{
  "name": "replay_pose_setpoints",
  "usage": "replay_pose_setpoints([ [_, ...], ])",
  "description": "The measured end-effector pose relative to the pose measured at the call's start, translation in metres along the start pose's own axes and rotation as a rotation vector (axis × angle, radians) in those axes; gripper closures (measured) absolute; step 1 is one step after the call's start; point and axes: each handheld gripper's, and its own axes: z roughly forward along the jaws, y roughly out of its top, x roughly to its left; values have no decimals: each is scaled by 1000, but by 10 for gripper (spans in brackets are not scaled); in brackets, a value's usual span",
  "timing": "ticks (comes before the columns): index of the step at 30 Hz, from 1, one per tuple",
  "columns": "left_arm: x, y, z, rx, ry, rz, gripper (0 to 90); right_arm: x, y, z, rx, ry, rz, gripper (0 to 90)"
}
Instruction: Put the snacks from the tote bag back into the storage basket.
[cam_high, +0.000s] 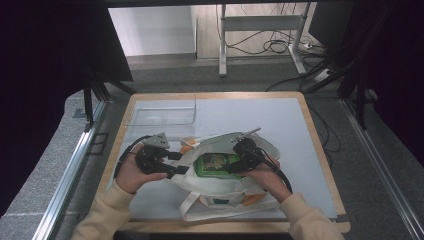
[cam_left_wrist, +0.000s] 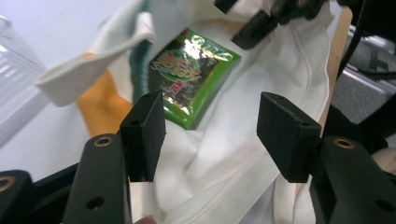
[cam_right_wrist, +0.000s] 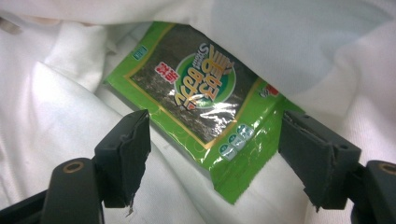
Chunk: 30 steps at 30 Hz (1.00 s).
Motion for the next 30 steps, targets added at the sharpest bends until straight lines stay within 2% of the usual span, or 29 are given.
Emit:
replay_pose_setpoints([
  [4,5,-1,-5,-9,19,-18,399,2,2,4,26,-6,20,242],
  [9,8,-3,-8,-19,25,-38,397,6,7,13,65,-19,19,239],
  [11,9,-3,-9,-19,25,-26,397,7,8,15,76,-21,26,239],
  [15,10,-4,-9,-24,23,-39,397,9,9,19,101,-29,45,239],
  [20,10,-3,-11,-29,19,-28,400,9,10,21,106,-20,91,245],
  [24,10,-4,-12,-29,19,-30,401,11,11,25,127,-25,103,245],
  [27,11,-4,-13,-31,19,-30,401,9,11,30,142,-63,122,241],
  [30,10,-4,-14,-32,17,-29,401,3,10,32,141,-82,171,240],
])
